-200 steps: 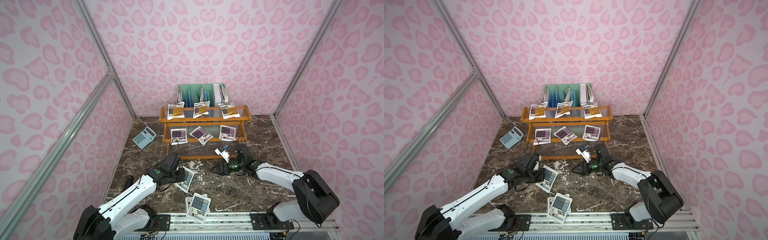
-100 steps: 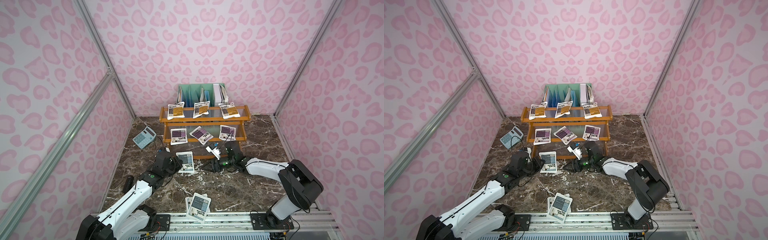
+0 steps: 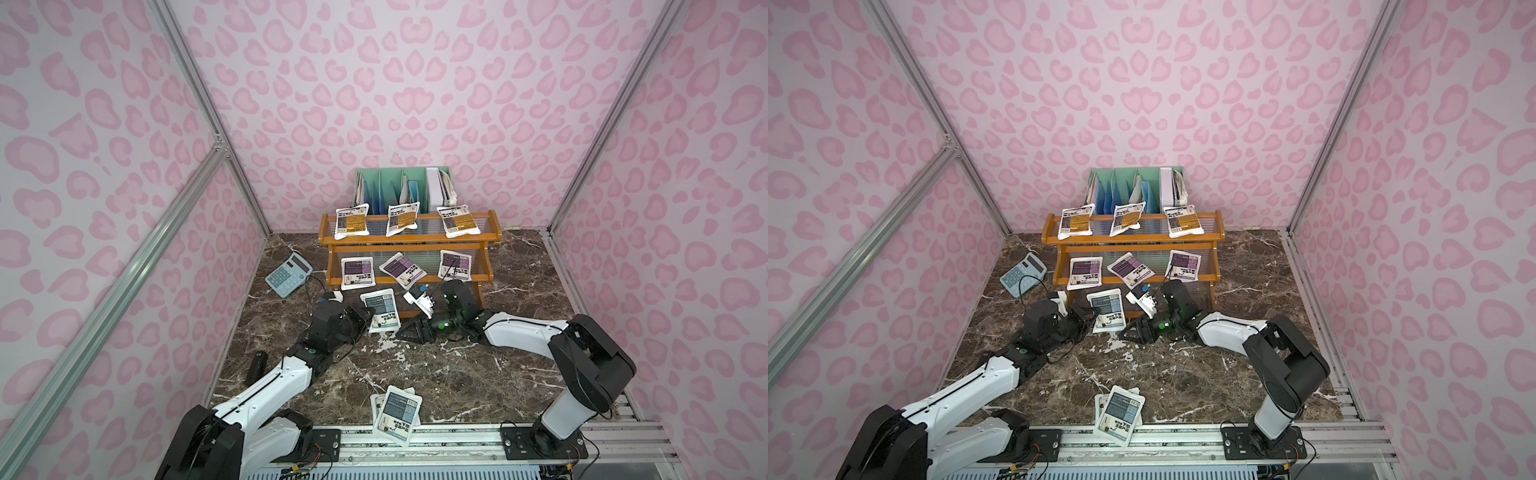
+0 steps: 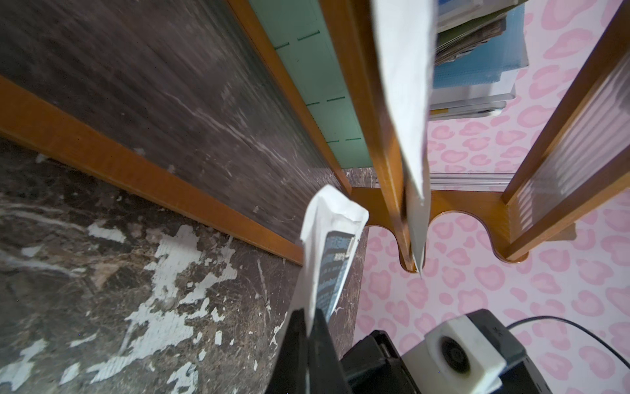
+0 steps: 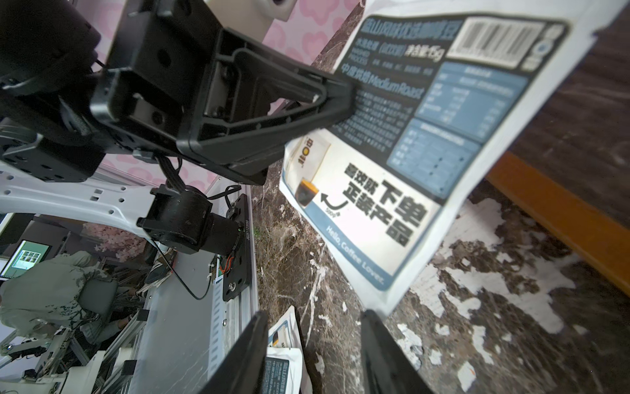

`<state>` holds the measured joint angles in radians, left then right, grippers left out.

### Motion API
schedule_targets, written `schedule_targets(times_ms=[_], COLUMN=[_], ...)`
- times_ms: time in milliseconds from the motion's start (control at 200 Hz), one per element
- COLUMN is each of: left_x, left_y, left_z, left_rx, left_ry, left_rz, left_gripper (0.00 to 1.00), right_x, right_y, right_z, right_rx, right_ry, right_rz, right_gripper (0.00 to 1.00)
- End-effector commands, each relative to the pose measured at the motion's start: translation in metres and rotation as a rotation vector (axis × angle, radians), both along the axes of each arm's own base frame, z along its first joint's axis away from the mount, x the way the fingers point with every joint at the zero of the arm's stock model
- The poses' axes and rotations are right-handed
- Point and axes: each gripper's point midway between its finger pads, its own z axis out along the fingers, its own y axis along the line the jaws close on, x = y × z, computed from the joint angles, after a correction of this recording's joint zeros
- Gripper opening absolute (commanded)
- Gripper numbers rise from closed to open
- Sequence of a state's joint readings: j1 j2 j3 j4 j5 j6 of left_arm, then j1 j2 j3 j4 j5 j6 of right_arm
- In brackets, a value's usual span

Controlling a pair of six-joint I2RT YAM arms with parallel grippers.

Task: Place the bagged coffee beans on the shelf by color
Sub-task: Pick up the bagged coffee beans at the center of the board.

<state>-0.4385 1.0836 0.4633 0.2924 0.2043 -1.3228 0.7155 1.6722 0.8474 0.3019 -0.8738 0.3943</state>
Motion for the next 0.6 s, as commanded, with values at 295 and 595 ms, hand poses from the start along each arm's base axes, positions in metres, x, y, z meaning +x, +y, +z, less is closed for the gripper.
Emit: schedule_targets(times_ms=[295,595], left_x=[-0.017,-0.017], left_y=[0.007,-0.001], left_z=[0.013,0.016], left_rx=[0.060,0.060], left_ry=[-0.038,-0.050], left_rz=[-0.037,-0.087], left_gripper=[0.00,0.00], right_x=[0.011,0.013], right_y=[-0.011,-0.006], right_z=[0.000,0.012], right_rx=[-0.002,0.051], right_ry=[-0.032,-0.041], right_rz=[-0.051,-0.054], right_gripper=[0.48,0.46])
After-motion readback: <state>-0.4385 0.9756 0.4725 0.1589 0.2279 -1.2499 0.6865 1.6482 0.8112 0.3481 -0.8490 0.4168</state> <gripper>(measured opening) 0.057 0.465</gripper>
